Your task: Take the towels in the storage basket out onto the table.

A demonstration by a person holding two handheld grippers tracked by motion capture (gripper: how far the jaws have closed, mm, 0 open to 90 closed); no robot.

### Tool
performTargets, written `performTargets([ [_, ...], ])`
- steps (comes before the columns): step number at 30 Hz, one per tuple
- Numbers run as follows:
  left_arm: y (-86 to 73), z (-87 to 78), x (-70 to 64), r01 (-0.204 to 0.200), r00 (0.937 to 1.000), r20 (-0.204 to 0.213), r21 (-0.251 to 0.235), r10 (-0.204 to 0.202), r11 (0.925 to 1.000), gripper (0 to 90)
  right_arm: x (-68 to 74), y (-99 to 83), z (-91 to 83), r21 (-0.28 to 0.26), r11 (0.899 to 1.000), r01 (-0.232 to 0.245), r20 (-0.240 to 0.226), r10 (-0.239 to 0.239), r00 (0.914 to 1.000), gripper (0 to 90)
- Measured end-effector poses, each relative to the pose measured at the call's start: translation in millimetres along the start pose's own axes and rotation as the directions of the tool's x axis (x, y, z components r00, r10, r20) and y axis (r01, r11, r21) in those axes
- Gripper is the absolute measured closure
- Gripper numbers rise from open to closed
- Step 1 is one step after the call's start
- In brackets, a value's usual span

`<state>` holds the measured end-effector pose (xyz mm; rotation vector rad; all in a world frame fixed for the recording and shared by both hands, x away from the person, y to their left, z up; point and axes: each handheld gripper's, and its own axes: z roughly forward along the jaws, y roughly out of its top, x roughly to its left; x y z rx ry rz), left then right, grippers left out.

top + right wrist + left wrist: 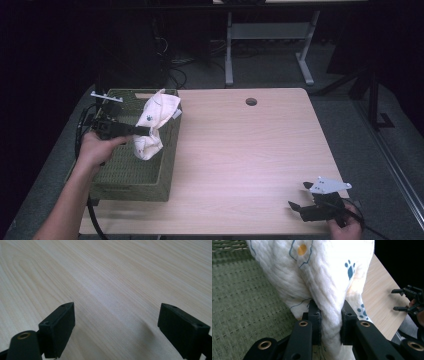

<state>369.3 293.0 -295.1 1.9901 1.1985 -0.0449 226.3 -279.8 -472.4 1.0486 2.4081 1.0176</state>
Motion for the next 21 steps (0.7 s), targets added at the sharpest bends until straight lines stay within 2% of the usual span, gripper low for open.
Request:
performTargets([
  [17,16.3,15.3,-22.8,-0.035,0.9990,0.028,0.013,0.034,0.9993,75.4,-0.5,0.0,-1.3,-0.005,1.000,0.004,0.004,-0.004,1.0000,14.0],
  [21,20.7,19.1,-29.1,-0.053,0.9980,0.036,0.023,0.052,0.9983,75.3,-0.7,-0.1,-1.6,-0.006,1.000,0.004,0.003,-0.004,1.0000,14.0],
])
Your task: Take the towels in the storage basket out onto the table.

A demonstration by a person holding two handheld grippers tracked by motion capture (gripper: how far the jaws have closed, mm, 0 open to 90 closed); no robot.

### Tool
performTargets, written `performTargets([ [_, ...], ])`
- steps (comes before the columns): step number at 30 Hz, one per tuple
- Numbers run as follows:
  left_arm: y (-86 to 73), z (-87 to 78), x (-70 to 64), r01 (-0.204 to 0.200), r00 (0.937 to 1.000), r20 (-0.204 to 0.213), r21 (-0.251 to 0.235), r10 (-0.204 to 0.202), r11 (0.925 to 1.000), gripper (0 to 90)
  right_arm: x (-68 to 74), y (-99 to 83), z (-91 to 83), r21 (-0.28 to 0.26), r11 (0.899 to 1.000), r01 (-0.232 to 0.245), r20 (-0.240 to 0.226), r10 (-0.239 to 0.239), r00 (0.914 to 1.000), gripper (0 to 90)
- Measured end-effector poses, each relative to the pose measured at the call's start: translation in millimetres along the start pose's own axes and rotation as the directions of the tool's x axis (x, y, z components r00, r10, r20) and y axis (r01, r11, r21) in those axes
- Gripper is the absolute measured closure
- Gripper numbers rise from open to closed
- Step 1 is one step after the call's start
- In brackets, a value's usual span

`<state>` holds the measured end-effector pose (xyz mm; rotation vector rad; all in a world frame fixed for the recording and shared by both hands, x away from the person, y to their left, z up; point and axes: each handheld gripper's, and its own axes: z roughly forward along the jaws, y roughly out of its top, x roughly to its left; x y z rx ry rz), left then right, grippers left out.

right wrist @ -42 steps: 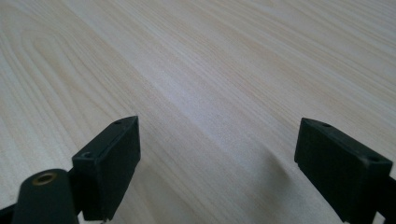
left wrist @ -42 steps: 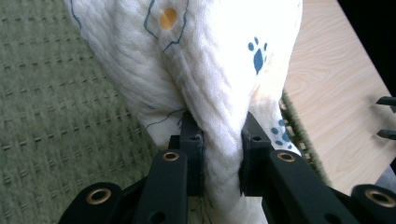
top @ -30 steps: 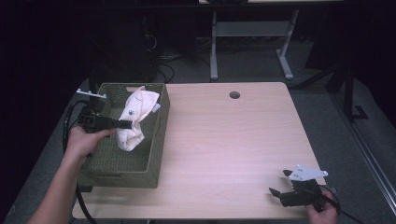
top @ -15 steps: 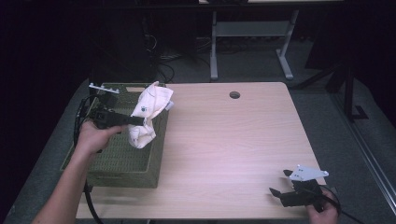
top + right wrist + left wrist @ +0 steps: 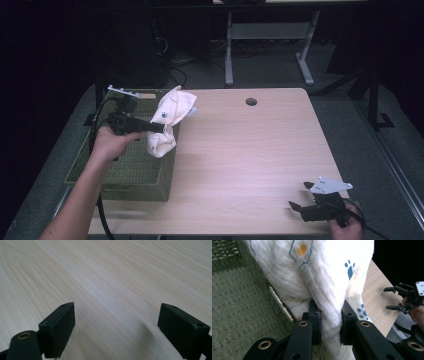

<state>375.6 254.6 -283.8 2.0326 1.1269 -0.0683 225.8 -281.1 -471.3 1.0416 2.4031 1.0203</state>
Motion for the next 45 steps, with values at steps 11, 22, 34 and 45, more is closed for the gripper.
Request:
performTargets([
  [11,8.0,15.9,-11.6,-0.018,0.9997,0.015,0.022,0.018,0.9996,75.3,-0.4,-0.4,-1.9,-0.006,1.000,-0.003,0.004,0.003,1.0000,14.0],
  [22,15.0,33.8,-22.5,-0.041,0.9987,0.031,0.047,0.040,0.9981,75.1,-0.1,-0.4,-2.8,-0.008,1.000,-0.004,-0.002,0.004,1.0000,14.0],
  [34,20.3,48.1,-30.5,-0.055,0.9978,0.040,0.067,0.052,0.9962,75.1,-0.4,-0.9,-3.6,-0.012,1.000,-0.004,-0.003,0.004,1.0000,14.0],
  [45,22.5,57.3,-35.9,-0.065,0.9969,0.049,0.082,0.061,0.9946,74.9,-0.7,-1.3,-4.1,-0.018,1.000,-0.006,-0.003,0.006,1.0000,14.0],
])
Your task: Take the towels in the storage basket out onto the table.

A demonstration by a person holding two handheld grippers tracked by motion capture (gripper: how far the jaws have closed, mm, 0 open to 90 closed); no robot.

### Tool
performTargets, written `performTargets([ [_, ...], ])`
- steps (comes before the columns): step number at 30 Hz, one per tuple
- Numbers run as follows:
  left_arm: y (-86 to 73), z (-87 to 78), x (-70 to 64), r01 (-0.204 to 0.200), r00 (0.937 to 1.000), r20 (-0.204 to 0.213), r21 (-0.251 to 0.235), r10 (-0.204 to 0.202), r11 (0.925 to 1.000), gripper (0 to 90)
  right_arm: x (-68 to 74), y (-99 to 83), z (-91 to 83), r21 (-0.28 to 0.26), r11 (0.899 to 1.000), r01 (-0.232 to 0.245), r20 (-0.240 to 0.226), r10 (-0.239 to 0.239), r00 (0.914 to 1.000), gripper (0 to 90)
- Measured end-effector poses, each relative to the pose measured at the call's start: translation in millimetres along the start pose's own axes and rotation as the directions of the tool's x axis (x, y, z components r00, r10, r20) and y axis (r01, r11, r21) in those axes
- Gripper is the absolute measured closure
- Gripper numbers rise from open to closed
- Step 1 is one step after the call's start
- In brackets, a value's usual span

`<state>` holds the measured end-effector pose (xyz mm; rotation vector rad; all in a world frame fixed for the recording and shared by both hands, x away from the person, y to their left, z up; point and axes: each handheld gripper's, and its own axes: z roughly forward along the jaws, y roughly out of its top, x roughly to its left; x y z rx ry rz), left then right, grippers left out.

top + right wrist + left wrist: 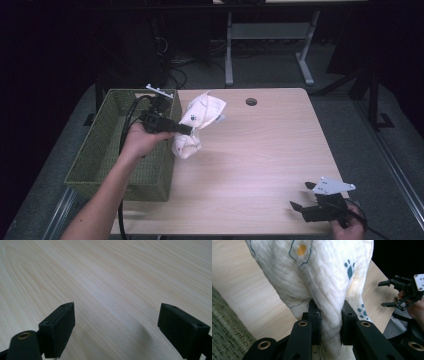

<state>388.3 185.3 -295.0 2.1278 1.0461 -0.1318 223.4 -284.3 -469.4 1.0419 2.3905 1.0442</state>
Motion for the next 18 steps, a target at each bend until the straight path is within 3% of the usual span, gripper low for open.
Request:
performTargets([
  [18,5.0,31.2,-6.0,-0.003,0.9998,0.021,0.034,0.002,0.9994,74.6,-0.6,-0.8,-1.7,0.001,1.000,-0.005,-0.001,0.005,1.0000,14.0],
])
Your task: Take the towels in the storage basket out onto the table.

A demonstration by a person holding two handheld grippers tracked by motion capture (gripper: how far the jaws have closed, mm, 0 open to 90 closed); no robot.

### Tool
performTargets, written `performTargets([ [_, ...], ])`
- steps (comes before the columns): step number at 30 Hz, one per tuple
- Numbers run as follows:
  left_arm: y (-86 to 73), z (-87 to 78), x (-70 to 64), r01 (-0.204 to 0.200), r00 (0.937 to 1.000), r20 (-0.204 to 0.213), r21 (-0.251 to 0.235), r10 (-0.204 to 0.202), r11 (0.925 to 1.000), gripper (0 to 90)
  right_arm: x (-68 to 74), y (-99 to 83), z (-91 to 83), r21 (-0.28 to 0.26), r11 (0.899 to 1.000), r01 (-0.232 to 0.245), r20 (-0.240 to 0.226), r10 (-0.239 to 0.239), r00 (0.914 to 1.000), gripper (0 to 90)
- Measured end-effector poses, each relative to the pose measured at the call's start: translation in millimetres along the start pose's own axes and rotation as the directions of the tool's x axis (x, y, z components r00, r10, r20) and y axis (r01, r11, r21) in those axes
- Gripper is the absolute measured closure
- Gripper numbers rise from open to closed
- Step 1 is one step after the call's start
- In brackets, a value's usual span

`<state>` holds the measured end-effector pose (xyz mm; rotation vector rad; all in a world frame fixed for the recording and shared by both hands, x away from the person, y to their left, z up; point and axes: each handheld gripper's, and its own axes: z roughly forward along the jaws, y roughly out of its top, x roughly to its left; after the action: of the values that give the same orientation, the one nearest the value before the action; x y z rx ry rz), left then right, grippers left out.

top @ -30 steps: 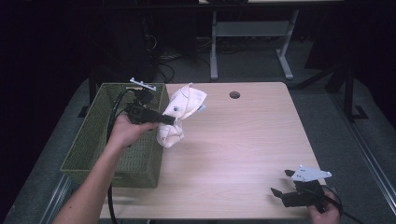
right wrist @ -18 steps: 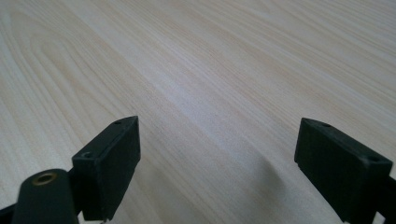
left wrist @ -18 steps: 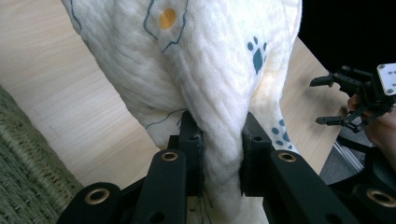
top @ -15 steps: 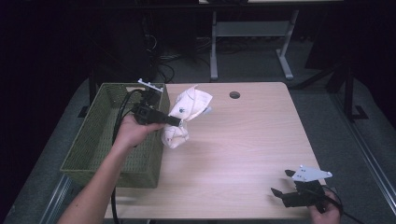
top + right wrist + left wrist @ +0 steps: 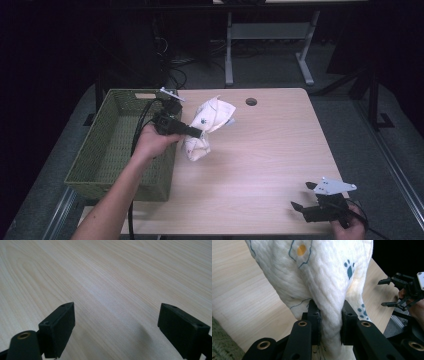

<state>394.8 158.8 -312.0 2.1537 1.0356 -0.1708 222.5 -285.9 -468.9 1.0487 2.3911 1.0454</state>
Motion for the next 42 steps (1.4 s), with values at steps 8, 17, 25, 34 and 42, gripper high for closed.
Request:
performTargets([
  [8,2.6,18.0,-3.9,-0.012,0.9999,0.008,0.035,0.012,0.9993,74.5,-0.1,0.1,0.1,0.000,1.000,-0.004,0.000,0.004,1.0000,14.0],
  [17,6.4,30.3,-9.8,-0.023,0.9995,0.021,0.052,0.022,0.9984,74.5,0.0,0.0,-0.2,0.000,1.000,0.000,-0.002,0.000,1.0000,14.0],
  [25,9.7,41.2,-11.9,-0.020,0.9994,0.029,0.059,0.019,0.9981,74.5,0.5,0.1,0.0,-0.001,1.000,0.001,-0.004,-0.001,1.0000,14.0],
  [34,13.6,57.8,-12.6,-0.012,0.9995,0.030,0.085,0.009,0.9963,74.5,0.2,-0.2,-1.3,-0.007,1.000,0.001,-0.002,-0.001,1.0000,14.0],
  [42,13.5,72.7,-11.1,0.008,0.9996,0.028,0.093,-0.011,0.9956,74.5,-1.3,-0.7,-2.6,-0.012,1.000,0.005,0.003,-0.005,1.0000,14.0],
])
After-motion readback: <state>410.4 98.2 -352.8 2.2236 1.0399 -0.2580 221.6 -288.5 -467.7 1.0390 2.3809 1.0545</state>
